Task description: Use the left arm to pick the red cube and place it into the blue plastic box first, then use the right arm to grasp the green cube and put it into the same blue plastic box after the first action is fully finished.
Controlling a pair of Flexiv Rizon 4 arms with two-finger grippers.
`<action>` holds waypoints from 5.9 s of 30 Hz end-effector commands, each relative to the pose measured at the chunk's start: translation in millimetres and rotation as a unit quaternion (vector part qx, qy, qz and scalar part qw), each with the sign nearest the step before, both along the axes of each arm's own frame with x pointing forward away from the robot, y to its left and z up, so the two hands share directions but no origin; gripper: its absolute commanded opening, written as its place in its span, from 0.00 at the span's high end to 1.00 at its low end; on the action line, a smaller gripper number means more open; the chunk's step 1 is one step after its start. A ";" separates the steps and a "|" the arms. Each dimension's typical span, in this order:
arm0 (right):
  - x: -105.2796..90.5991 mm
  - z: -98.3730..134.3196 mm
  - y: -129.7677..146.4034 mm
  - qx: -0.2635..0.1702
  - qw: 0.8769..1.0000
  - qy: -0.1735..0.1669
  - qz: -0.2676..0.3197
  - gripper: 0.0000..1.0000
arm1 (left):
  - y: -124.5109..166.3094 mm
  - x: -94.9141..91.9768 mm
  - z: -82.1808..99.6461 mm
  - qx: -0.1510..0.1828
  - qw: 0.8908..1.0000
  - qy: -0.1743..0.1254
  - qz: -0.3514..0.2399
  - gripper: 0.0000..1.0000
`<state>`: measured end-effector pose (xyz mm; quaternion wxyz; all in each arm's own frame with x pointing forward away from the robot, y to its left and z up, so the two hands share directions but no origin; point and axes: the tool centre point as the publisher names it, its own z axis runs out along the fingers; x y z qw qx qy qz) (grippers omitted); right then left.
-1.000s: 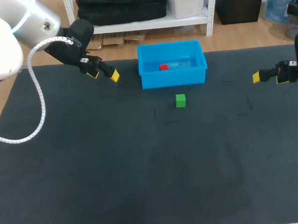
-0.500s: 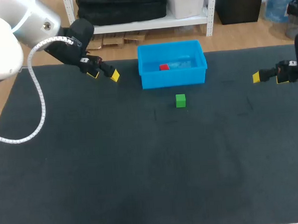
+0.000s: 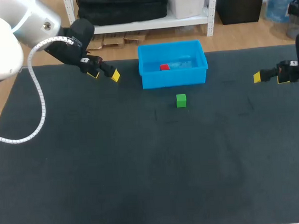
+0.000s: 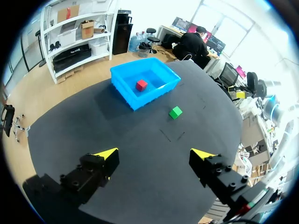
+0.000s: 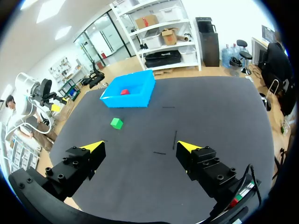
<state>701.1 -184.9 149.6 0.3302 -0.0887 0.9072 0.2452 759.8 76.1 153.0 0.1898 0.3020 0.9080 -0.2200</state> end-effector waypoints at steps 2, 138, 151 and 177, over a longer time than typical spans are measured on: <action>2.3 -1.6 3.2 -0.017 1.000 0.003 0.003 0.00 | 1.1 -1.0 -0.5 -0.002 1.000 -0.002 -0.001 0.00; 67.8 -18.2 163.0 -0.240 0.917 0.320 -0.005 0.00 | 1.1 -1.0 -0.5 -0.002 1.000 -0.002 -0.001 0.00; 76.8 -14.7 177.3 -0.248 0.917 0.311 -0.006 0.00 | 1.1 -1.0 -0.5 -0.002 1.000 -0.002 -0.001 0.00; 86.6 -33.8 202.2 -0.247 0.919 0.306 -0.003 0.00 | 1.1 -1.0 -0.5 -0.002 1.000 -0.002 -0.001 0.00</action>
